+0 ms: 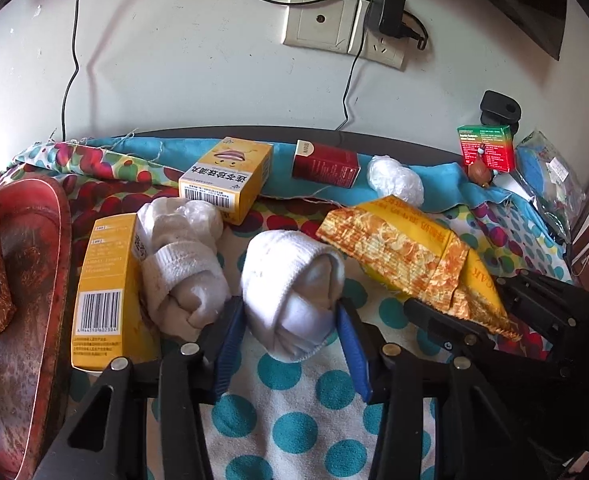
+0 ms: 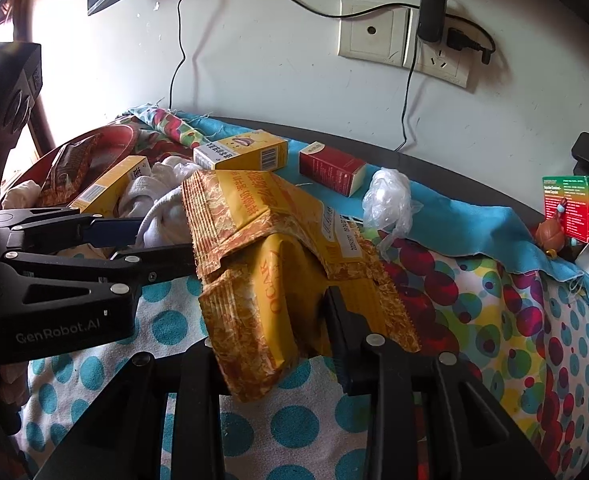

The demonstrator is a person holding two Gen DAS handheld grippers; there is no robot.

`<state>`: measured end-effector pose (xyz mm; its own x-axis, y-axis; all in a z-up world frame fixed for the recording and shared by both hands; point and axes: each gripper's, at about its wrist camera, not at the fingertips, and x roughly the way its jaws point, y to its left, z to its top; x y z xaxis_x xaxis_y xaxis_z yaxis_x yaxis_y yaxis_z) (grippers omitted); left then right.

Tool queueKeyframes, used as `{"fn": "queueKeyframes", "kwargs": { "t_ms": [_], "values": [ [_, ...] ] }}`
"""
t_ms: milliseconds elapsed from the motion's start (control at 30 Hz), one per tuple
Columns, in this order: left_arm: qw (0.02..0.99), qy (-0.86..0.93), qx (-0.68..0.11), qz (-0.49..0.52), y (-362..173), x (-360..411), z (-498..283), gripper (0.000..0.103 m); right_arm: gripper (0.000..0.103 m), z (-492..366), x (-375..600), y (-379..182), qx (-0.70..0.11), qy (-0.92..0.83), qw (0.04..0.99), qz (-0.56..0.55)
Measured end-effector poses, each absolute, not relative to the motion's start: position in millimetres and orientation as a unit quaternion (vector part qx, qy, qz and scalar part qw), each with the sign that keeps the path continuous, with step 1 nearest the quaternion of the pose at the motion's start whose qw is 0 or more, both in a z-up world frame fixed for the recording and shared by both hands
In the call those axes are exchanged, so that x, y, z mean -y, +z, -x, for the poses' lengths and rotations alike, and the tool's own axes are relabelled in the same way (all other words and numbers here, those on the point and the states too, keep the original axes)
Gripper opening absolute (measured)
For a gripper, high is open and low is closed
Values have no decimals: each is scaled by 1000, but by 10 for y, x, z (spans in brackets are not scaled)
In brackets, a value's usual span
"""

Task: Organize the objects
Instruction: 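Close the left gripper on the rolled white sock and lift it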

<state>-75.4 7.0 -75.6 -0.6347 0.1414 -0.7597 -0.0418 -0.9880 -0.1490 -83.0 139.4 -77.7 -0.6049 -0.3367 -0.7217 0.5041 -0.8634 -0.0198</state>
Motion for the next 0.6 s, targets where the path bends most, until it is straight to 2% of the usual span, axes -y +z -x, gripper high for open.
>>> {"fn": "queueKeyframes", "kwargs": {
  "t_ms": [600],
  "values": [
    [55,909,10,413,-692,-207,616,44,31,837,-1423,-770,-104,-891,233,-375]
  ]
}}
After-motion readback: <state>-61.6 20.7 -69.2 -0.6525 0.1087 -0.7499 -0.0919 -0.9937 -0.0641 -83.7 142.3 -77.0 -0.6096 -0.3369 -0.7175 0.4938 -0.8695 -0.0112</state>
